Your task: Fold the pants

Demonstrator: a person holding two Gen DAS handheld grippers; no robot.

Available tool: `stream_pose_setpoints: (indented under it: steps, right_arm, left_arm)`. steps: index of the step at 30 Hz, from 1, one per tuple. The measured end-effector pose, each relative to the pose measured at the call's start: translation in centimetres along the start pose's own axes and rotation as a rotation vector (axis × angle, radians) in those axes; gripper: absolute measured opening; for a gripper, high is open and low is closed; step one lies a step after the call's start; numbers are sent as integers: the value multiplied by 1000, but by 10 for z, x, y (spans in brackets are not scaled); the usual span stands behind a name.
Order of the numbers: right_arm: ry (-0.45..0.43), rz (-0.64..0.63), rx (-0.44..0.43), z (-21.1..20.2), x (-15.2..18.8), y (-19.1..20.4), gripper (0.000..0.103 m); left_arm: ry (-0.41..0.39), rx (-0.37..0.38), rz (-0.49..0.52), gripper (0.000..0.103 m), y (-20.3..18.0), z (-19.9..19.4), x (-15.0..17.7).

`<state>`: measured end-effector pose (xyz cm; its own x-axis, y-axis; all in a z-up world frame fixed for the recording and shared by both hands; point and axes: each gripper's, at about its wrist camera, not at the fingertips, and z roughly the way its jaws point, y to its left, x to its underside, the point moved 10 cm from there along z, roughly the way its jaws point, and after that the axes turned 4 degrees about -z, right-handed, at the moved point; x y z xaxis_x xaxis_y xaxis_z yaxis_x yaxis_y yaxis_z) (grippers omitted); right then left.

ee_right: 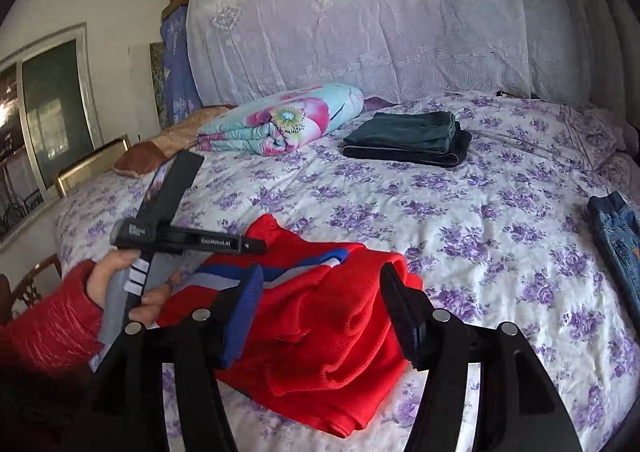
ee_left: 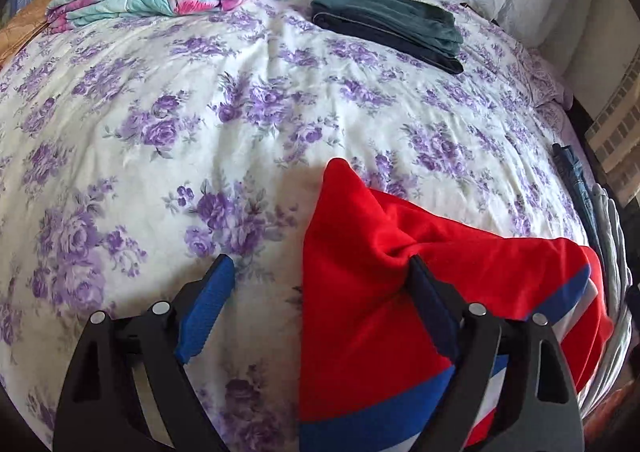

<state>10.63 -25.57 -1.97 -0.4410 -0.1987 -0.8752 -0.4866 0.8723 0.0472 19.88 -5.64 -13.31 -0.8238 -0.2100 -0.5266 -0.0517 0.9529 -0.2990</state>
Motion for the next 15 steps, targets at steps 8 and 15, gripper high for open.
stream_pose_setpoints:
  steps: [8, 15]
  right_arm:
    - [117, -175, -62, 33, 23, 61, 62]
    - [192, -58, -103, 47, 51, 40, 63]
  left_arm:
    - [-39, -35, 40, 85, 0, -5, 2]
    - [-106, -95, 77, 87, 2, -16, 3]
